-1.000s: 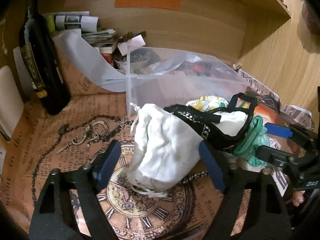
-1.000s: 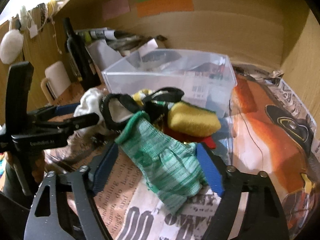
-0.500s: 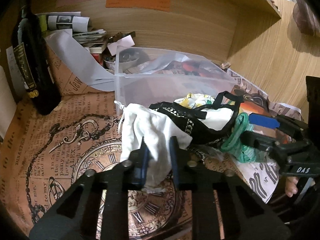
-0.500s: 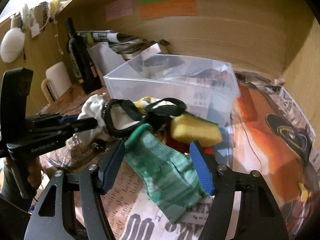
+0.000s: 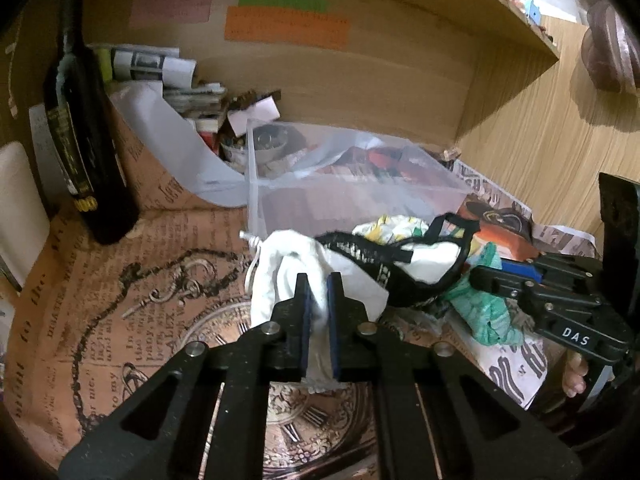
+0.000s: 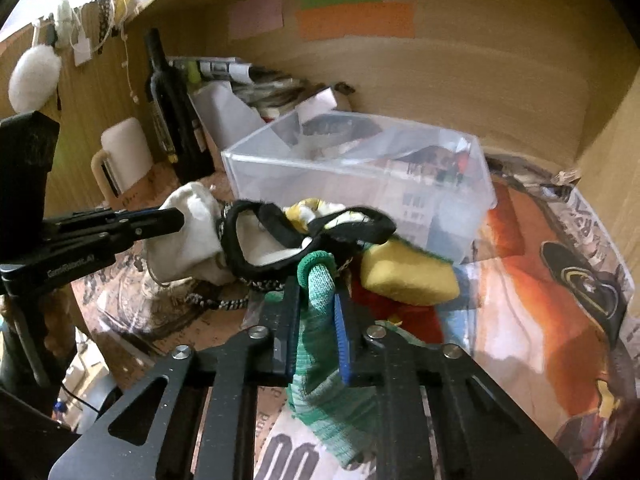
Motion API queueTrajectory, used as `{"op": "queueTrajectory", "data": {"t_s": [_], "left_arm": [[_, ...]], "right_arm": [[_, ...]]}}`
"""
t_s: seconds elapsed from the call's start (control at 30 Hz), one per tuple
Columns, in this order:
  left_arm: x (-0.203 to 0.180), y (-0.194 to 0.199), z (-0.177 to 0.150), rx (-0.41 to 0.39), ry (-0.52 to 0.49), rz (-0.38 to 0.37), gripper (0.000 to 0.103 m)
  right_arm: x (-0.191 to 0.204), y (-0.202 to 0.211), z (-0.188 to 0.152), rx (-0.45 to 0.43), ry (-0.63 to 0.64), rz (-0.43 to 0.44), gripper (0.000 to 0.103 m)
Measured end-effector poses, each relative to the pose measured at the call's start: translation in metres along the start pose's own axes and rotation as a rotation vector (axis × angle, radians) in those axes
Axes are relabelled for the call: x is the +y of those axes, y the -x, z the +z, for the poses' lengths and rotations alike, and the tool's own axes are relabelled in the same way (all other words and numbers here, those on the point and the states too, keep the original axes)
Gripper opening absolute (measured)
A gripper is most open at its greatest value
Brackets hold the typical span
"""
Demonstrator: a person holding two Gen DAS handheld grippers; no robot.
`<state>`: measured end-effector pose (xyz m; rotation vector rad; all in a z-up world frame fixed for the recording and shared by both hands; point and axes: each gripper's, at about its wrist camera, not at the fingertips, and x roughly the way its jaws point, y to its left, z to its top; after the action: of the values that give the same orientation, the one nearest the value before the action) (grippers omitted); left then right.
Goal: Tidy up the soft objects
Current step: 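Grasp the green knit glove with the right tool while the left tool grasps the white cloth pouch, then carry the glove into the clear box and open the right tool while the left tool carries the pouch there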
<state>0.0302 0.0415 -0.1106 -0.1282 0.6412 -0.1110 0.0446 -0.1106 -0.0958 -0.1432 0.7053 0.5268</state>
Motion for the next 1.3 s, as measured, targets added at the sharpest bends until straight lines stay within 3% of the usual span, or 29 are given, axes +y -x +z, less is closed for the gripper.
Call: {"op": "queueTrajectory", "data": {"t_s": [0.4,0.57,0.6,0.7,0.73,0.9,1.1,1.2,1.3], "left_arm": [[-0.008,0.03,0.042,-0.152,-0.036,0.016,0.004],[-0.006,0.032,0.052,-0.15,-0.064,0.045,0.006],[-0.003,0.031,0.052,-0.133,-0.061,0.047,0.016],[0.007,0.024,0.044,-0.08,-0.019,0.072,0.066],[0.011,0.021,0.039,-0.073,-0.003,0.085,0.073],[0.025,-0.005,0.015,0.057,0.053,0.05,0.083],[0.026,-0.039,-0.009,0.161,0.054,0.063,0.083],[0.03,-0.043,-0.011,0.16,0.071,0.043,0.053],[0.03,-0.037,-0.008,0.131,0.063,0.051,0.039]], "right_arm": [[-0.018,0.048,0.029,-0.172,-0.032,-0.061,0.013],[-0.029,0.056,0.043,-0.233,-0.058,-0.086,0.013],[-0.031,0.055,0.045,-0.239,-0.063,-0.087,0.013],[-0.037,0.053,0.048,-0.242,-0.08,-0.082,0.013],[-0.038,0.052,0.048,-0.242,-0.085,-0.08,0.013],[-0.043,0.046,0.046,-0.227,-0.105,-0.071,0.013],[-0.046,0.041,0.045,-0.208,-0.113,-0.07,0.013],[-0.047,0.042,0.048,-0.214,-0.11,-0.075,0.013],[-0.049,0.044,0.052,-0.229,-0.108,-0.083,0.013]]}}
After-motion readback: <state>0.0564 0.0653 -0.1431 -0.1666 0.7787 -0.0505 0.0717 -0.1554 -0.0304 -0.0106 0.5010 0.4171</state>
